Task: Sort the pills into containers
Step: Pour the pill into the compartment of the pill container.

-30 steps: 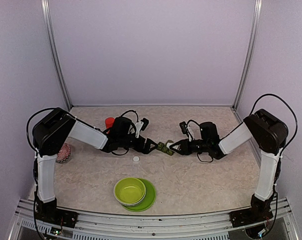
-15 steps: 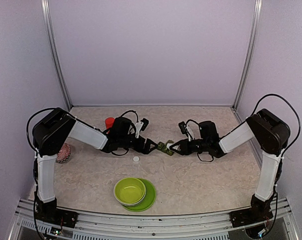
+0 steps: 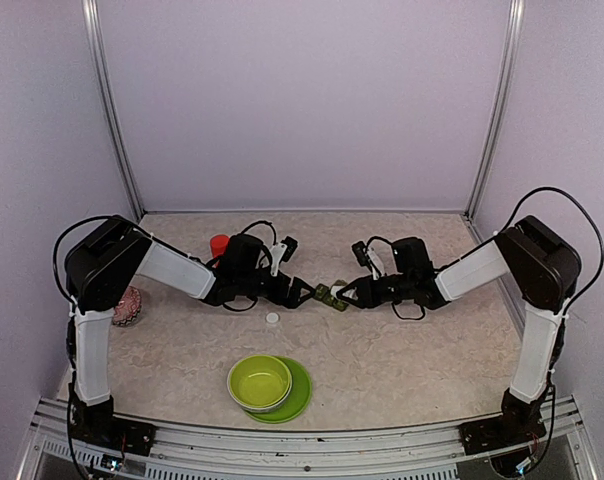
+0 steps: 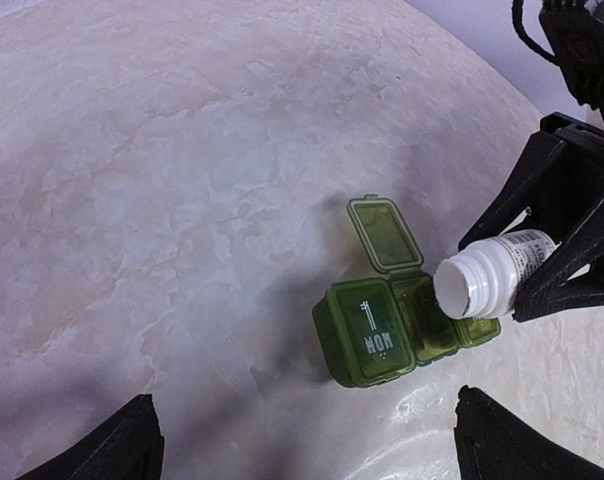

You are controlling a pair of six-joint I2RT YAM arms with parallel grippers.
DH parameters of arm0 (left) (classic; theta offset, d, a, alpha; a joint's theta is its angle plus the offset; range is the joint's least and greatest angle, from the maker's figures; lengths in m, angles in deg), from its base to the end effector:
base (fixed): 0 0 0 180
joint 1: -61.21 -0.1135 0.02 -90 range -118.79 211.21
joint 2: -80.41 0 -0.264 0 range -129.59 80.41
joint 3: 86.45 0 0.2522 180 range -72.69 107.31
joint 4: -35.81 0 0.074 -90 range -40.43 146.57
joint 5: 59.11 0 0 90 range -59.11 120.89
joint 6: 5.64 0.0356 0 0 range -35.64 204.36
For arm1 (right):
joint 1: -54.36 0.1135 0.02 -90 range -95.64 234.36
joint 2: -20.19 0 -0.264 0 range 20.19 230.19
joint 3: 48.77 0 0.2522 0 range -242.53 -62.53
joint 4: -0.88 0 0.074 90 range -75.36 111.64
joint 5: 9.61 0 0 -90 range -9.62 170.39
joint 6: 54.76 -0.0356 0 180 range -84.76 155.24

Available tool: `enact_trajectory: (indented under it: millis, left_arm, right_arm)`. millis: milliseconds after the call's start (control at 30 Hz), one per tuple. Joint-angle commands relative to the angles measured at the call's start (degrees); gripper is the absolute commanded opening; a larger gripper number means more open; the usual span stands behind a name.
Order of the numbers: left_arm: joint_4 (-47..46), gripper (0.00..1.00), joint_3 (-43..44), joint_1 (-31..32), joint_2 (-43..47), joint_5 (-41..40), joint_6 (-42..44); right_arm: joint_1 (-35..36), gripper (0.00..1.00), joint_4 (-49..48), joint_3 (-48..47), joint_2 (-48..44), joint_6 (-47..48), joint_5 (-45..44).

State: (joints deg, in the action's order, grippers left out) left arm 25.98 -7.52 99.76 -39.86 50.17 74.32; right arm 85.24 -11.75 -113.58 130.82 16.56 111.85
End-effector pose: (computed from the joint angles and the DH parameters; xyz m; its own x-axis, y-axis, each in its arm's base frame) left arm 0.3322 -0.2798 0.1187 -0.5434 0.2226 -0.8094 0.7248 0.6109 -0.3186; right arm 0.3133 0.2090 0.1226 -0.7053 -0.1035 -0.7013 -0.6194 0.5712 0.5387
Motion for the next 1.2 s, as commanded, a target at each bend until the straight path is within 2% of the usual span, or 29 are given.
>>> enact_trajectory:
  millis: [0, 1167]
  left_arm:
    - [-1.43, 0.99, -0.39, -0.38, 1.86, 0.66, -0.16]
    - [-1.46, 0.99, -0.43, -0.48, 1.54, 0.75, -0.28]
  right_arm:
    - [0.83, 0.2, 3.3, -0.98, -1.89, 1.43, -1.18]
    - [1.69, 0.2, 15.56, -5.99, -3.13, 3.35, -3.35]
